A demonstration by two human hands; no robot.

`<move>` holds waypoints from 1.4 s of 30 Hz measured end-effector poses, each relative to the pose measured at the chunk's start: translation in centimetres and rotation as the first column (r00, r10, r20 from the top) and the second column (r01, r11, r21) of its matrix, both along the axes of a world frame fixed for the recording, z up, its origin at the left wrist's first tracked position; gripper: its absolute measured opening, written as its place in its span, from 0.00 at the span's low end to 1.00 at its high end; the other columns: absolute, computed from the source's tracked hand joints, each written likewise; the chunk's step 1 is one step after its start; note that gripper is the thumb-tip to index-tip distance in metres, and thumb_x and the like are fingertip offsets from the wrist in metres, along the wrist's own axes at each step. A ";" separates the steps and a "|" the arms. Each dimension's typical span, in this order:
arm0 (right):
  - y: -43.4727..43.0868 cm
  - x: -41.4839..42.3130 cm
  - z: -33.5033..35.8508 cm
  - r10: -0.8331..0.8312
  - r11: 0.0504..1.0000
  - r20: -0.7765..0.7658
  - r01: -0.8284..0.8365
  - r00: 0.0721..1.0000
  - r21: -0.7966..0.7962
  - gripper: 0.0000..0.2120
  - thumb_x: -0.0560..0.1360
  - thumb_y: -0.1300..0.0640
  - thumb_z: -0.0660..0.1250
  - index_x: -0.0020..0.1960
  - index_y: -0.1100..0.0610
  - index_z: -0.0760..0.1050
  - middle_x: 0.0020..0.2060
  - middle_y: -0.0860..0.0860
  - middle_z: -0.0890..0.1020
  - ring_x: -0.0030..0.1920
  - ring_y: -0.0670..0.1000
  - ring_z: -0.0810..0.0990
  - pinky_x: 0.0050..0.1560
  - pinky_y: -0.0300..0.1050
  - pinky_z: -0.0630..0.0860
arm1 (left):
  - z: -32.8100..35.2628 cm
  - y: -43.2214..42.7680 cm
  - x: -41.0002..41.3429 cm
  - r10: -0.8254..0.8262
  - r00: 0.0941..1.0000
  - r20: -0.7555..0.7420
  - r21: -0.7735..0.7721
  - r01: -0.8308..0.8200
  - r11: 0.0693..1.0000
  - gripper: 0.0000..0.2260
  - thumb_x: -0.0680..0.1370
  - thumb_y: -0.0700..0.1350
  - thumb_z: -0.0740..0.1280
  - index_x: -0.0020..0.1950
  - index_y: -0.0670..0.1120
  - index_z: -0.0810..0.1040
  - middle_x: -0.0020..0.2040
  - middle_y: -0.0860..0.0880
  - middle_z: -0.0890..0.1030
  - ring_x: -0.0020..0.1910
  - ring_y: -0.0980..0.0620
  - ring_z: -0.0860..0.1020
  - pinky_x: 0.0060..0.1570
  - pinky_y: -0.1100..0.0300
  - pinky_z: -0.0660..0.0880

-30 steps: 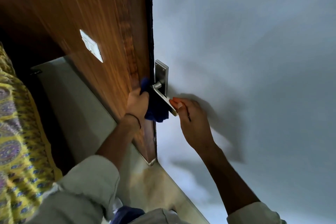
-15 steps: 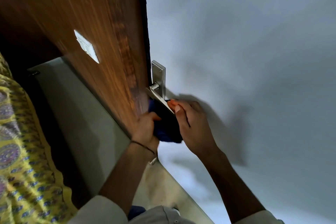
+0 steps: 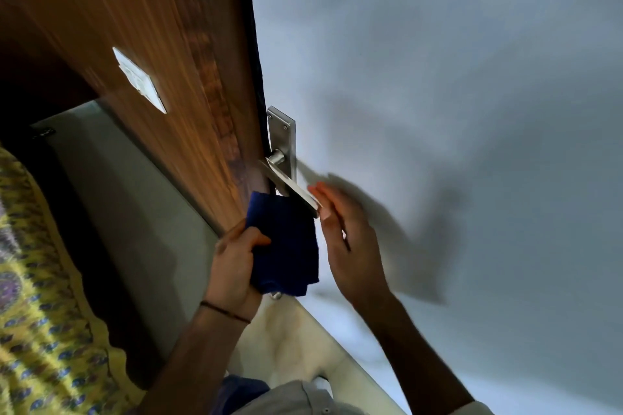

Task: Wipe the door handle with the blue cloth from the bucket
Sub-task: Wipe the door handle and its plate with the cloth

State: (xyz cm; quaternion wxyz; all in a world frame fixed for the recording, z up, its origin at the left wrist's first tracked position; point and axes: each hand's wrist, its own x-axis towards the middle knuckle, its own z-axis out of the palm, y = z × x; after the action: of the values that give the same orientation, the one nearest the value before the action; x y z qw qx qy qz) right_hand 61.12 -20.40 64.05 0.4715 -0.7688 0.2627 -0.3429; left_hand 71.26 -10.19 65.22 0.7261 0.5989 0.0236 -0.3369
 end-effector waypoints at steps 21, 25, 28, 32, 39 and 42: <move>3.9 -2.4 -3.5 0.093 0.302 0.268 -0.284 0.959 0.910 0.26 0.71 0.58 0.74 0.68 0.58 0.74 0.62 0.64 0.79 0.64 0.67 0.77 0.65 0.69 0.71 | -1.3 3.0 -1.1 -0.363 0.922 0.135 -0.015 0.369 0.929 0.10 0.76 0.38 0.67 0.56 0.45 0.82 0.51 0.46 0.86 0.51 0.47 0.84 0.45 0.60 0.82; 3.2 -2.8 -2.2 0.036 0.315 0.263 -0.260 0.964 0.913 0.19 0.75 0.62 0.70 0.66 0.57 0.75 0.61 0.61 0.81 0.61 0.63 0.80 0.61 0.62 0.77 | -1.3 2.4 0.9 -0.260 0.919 0.297 0.024 0.265 0.964 0.12 0.78 0.40 0.65 0.60 0.47 0.80 0.57 0.50 0.84 0.58 0.54 0.80 0.52 0.60 0.76; 1.9 -3.2 0.2 -0.020 0.510 0.221 -0.180 0.975 0.841 0.17 0.76 0.62 0.67 0.65 0.57 0.75 0.58 0.58 0.83 0.58 0.60 0.82 0.57 0.60 0.80 | -1.1 1.4 4.0 -0.128 0.889 0.440 0.067 0.110 0.992 0.12 0.80 0.40 0.63 0.61 0.48 0.80 0.59 0.51 0.82 0.58 0.57 0.79 0.54 0.60 0.73; 0.9 -2.6 4.7 -0.075 0.936 0.145 0.019 0.987 0.352 0.13 0.78 0.59 0.67 0.63 0.52 0.77 0.52 0.45 0.85 0.52 0.47 0.84 0.51 0.43 0.79 | -0.8 -0.7 8.0 -0.215 0.695 0.686 0.191 0.112 0.975 0.19 0.79 0.35 0.61 0.67 0.50 0.76 0.62 0.53 0.79 0.55 0.69 0.77 0.55 0.74 0.71; 0.2 2.4 2.3 -0.062 0.863 -0.298 -0.099 0.953 -0.495 0.25 0.76 0.67 0.65 0.72 0.58 0.70 0.67 0.56 0.78 0.65 0.58 0.77 0.63 0.47 0.74 | -0.7 -2.4 9.1 -0.317 0.588 0.744 0.206 0.249 0.946 0.22 0.77 0.29 0.58 0.68 0.45 0.76 0.61 0.38 0.81 0.55 0.49 0.77 0.54 0.56 0.76; 1.0 3.4 -0.7 -0.172 0.728 -0.429 -0.179 0.887 -0.662 0.34 0.68 0.73 0.71 0.73 0.62 0.69 0.70 0.59 0.74 0.70 0.62 0.73 0.65 0.56 0.72 | -1.6 -1.8 10.3 -0.368 0.592 0.717 0.164 0.370 0.914 0.24 0.77 0.28 0.57 0.69 0.45 0.74 0.67 0.46 0.77 0.67 0.56 0.75 0.71 0.55 0.70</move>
State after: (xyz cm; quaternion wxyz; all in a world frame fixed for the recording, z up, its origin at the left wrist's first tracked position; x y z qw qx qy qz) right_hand 64.56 -19.45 63.36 0.0781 -0.9468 0.2202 -0.2213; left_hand 81.60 -12.04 63.62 0.5884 0.6735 -0.3949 -0.2103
